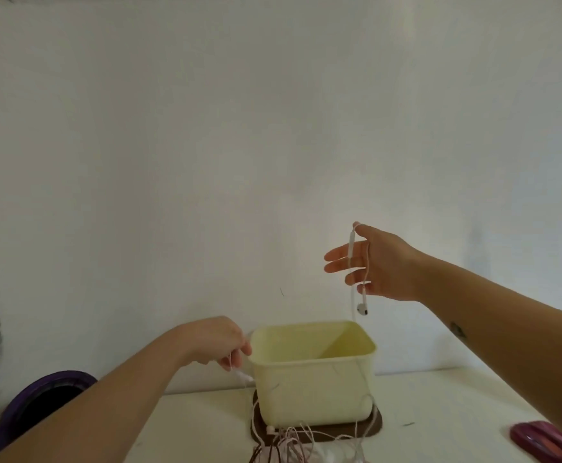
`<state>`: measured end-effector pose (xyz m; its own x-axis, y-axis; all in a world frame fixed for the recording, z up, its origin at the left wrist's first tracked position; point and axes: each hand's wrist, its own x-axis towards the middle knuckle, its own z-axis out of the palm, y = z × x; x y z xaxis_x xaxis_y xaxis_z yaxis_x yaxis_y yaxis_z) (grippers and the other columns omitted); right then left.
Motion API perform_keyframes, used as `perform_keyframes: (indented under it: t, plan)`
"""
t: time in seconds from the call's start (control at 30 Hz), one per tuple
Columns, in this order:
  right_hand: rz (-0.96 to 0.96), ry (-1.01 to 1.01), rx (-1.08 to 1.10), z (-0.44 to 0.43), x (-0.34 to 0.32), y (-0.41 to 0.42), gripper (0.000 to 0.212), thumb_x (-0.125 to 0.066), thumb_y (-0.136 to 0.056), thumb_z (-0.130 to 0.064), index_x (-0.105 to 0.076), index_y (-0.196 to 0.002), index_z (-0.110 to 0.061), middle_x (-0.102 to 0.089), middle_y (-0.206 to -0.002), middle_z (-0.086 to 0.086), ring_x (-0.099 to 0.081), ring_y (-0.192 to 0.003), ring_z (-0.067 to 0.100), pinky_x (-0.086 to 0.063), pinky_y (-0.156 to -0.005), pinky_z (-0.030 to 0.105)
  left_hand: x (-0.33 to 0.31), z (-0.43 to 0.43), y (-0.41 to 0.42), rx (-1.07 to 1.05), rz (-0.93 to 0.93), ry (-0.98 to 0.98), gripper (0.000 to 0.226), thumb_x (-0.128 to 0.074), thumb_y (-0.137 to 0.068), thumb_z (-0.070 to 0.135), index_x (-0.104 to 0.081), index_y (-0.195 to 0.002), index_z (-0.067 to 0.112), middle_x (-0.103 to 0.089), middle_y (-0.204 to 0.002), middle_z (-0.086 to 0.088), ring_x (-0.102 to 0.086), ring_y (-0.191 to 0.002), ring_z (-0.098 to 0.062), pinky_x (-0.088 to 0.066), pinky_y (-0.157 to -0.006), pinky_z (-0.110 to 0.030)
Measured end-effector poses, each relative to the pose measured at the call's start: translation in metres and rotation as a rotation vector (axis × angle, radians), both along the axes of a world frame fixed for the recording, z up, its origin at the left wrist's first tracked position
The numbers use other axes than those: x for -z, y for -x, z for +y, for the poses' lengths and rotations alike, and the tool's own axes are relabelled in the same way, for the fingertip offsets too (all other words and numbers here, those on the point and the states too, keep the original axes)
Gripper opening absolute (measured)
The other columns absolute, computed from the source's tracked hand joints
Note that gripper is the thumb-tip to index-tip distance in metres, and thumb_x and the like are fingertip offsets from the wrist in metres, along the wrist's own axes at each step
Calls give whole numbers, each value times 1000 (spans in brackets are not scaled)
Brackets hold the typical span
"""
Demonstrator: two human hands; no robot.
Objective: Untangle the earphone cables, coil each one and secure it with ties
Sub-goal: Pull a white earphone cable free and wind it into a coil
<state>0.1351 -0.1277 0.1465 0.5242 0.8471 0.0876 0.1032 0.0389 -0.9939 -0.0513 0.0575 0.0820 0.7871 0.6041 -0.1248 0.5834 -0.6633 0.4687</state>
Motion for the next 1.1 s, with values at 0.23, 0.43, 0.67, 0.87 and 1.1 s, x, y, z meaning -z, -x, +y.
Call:
perform_keyframes:
  t: [0.23,0.43,0.67,0.87,1.1]
  plan:
    - [137,-67,-131,2,-5,15,62,-27,-99,-48,-65,-81,-2,-68,-70,12,-60,-55,24,-43,-59,30,3,-13,-5,87,177,-296,37,-40,-96,17,-52,-131,16,-57,-125,4,-54,-113,-12,-38,-94,-24]
    - [131,-177,-201,9,-21,26,62,-23,-99,-50,-62,-80,-5,-44,-52,1,-29,-41,12,-26,-50,25,6,-49,-22,345,-76,-27,49,-56,-91,32,-41,-137,31,-46,-139,10,-46,-123,-6,-34,-105,-24]
    - [18,-248,-218,9,-38,36,62,-22,-99,-51,-61,-80,-6,-36,-51,-1,-19,-40,10,-19,-48,24,25,-83,-46,497,-161,163,16,-47,-97,28,-63,-99,25,-65,-103,0,-61,-84,-6,-46,-99,-35]
    - [-386,-75,30,3,-15,18,32,-41,-98,-25,-65,-83,-9,-48,-64,1,-40,-48,10,-37,-58,22,-11,-65,-45,241,-603,210,26,-43,-100,24,-67,-90,22,-50,-73,3,-54,-59,-6,-56,-74,-24]
    - [-310,25,-178,5,8,12,27,-51,-90,1,-63,-107,-17,-64,-104,3,-61,-95,17,-45,-94,37,-63,-61,-33,248,-988,491,20,-45,-98,9,-65,-93,14,-63,-84,0,-51,-52,-5,-52,-66,-21]
